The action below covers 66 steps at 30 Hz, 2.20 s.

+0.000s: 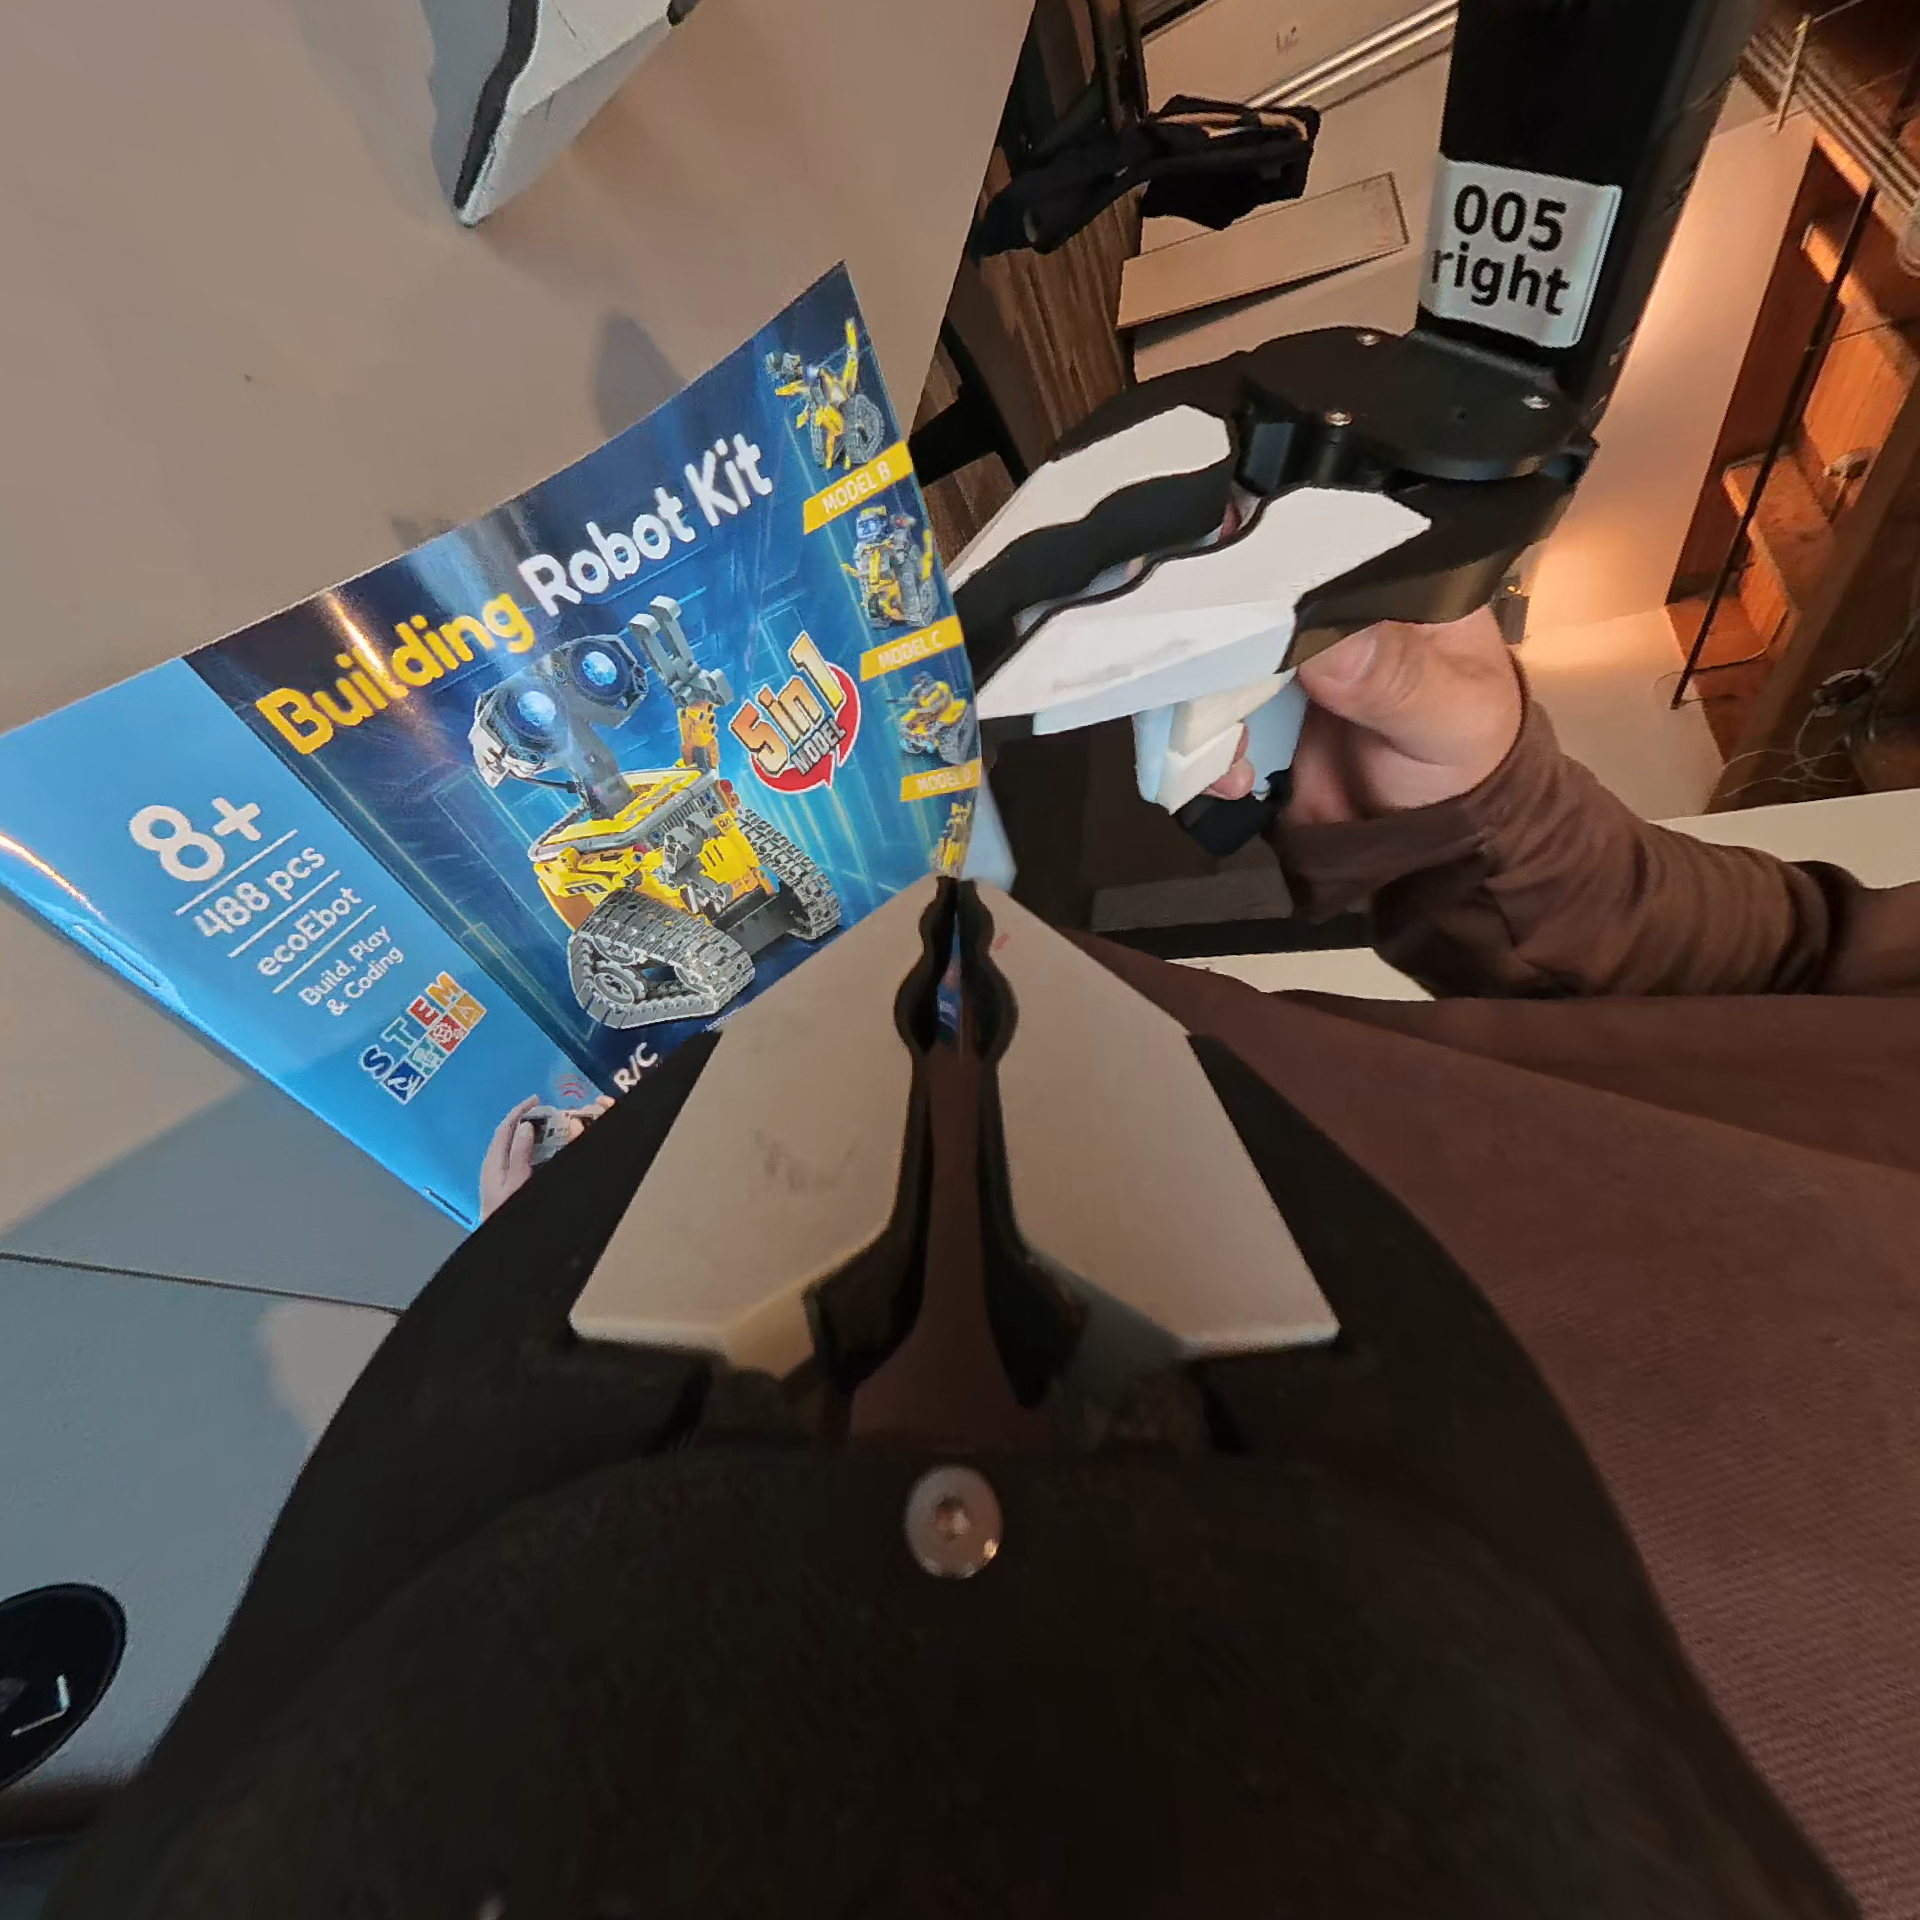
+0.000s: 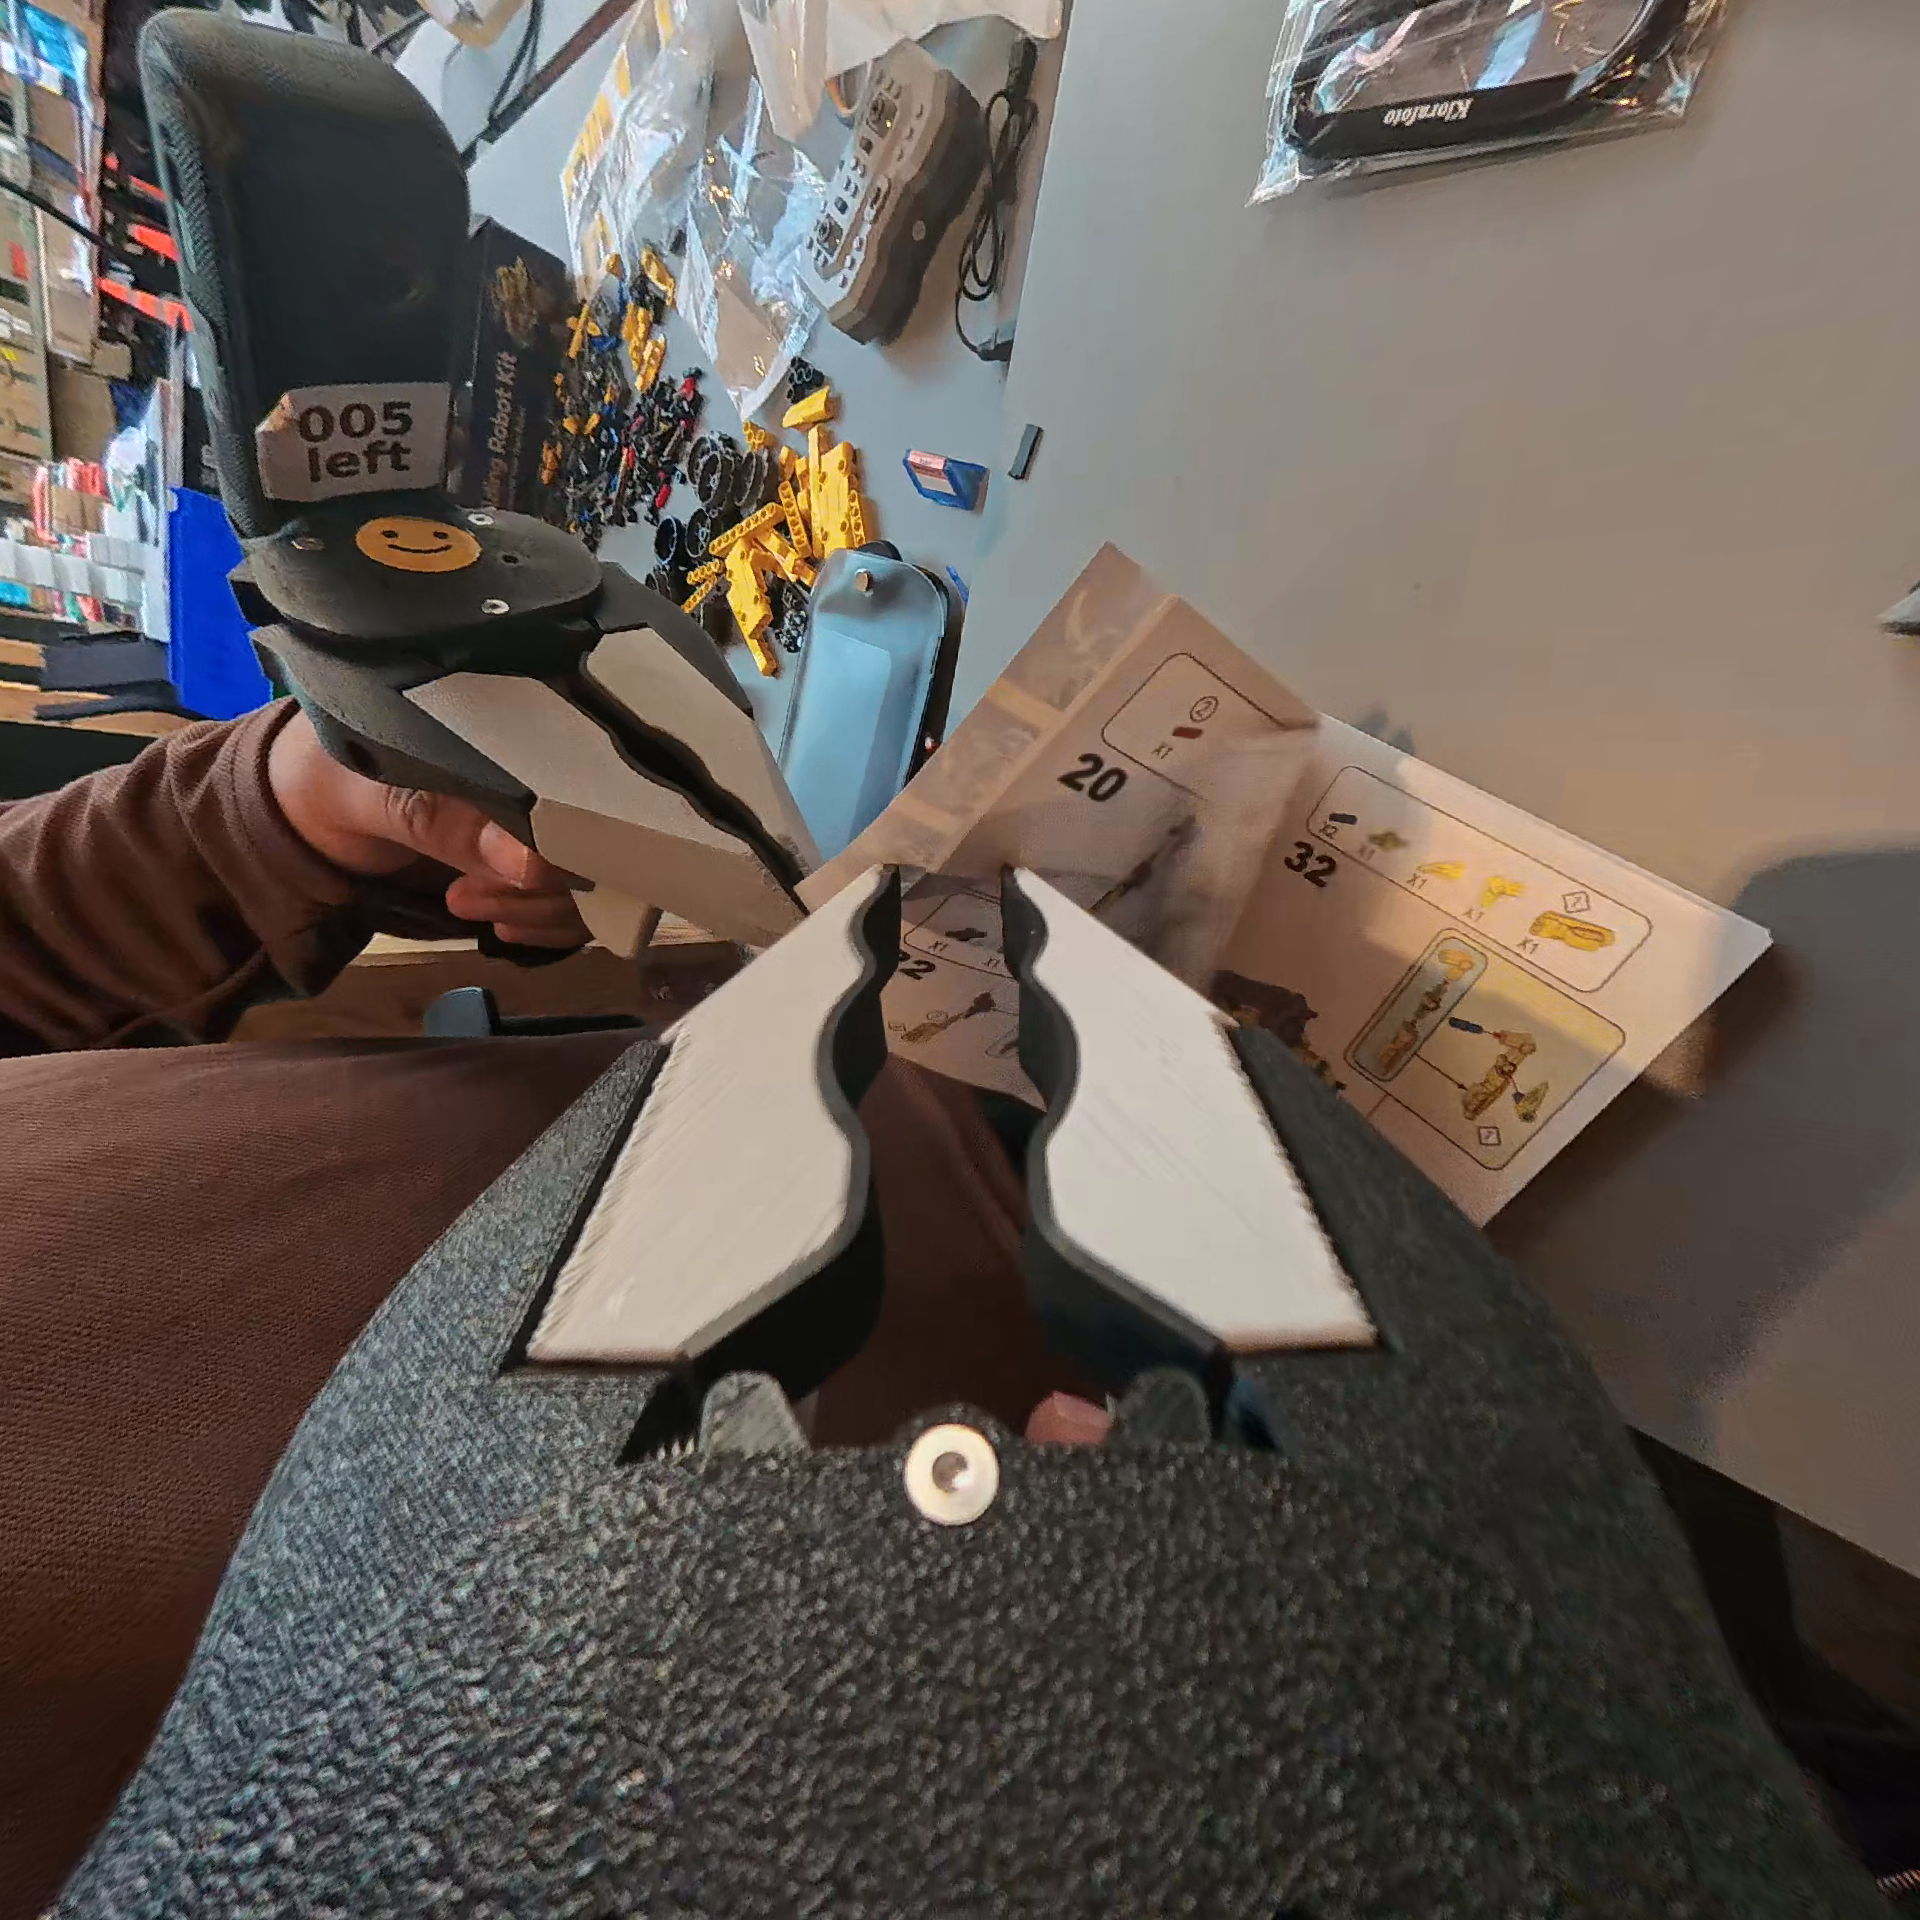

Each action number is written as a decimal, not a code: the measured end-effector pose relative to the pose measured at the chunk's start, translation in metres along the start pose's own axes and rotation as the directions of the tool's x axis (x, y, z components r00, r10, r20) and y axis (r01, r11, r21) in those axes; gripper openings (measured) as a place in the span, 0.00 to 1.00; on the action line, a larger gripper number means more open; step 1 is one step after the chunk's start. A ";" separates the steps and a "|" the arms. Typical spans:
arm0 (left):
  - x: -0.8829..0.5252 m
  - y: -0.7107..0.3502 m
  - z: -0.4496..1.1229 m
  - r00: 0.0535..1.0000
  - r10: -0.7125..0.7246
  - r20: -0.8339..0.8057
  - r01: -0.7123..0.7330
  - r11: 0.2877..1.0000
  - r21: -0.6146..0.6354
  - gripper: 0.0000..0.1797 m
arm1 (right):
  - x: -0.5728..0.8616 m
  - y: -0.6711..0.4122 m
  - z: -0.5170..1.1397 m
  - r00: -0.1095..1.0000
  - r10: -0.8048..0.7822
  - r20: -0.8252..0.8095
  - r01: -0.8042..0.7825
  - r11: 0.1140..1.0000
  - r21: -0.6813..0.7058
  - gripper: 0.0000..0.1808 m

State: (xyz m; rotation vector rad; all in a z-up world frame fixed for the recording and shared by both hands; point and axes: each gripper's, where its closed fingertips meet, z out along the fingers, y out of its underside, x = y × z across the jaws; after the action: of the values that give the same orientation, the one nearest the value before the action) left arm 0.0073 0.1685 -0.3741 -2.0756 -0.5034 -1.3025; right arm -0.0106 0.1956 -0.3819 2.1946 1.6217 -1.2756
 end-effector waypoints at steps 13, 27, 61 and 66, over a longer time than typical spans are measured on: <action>-0.005 -0.001 -0.008 1.000 -0.020 0.012 0.020 1.000 0.008 0.00 | 0.039 0.016 -0.018 0.981 -0.064 -0.183 0.052 0.996 -0.074 0.06; -0.050 0.024 -0.098 0.971 -0.051 0.232 0.026 0.994 0.110 0.00 | 0.105 0.049 -0.030 0.886 -0.175 -0.430 0.074 0.968 -0.241 0.14; -0.097 0.050 -0.086 0.899 -0.062 0.434 0.024 0.996 0.091 0.00 | 0.128 0.061 -0.019 0.776 -0.420 -0.471 0.256 0.892 -0.374 0.00; -0.100 0.044 -0.079 0.880 -0.042 0.473 0.008 0.997 0.074 0.00 | 0.159 0.048 -0.045 0.675 -0.422 -0.605 0.221 0.898 -0.380 0.00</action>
State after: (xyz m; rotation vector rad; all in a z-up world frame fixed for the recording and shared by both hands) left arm -0.0616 0.0840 -0.4527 -2.3347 -0.7758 -0.7612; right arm 0.0646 0.3158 -0.4789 2.3879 2.3583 -0.1899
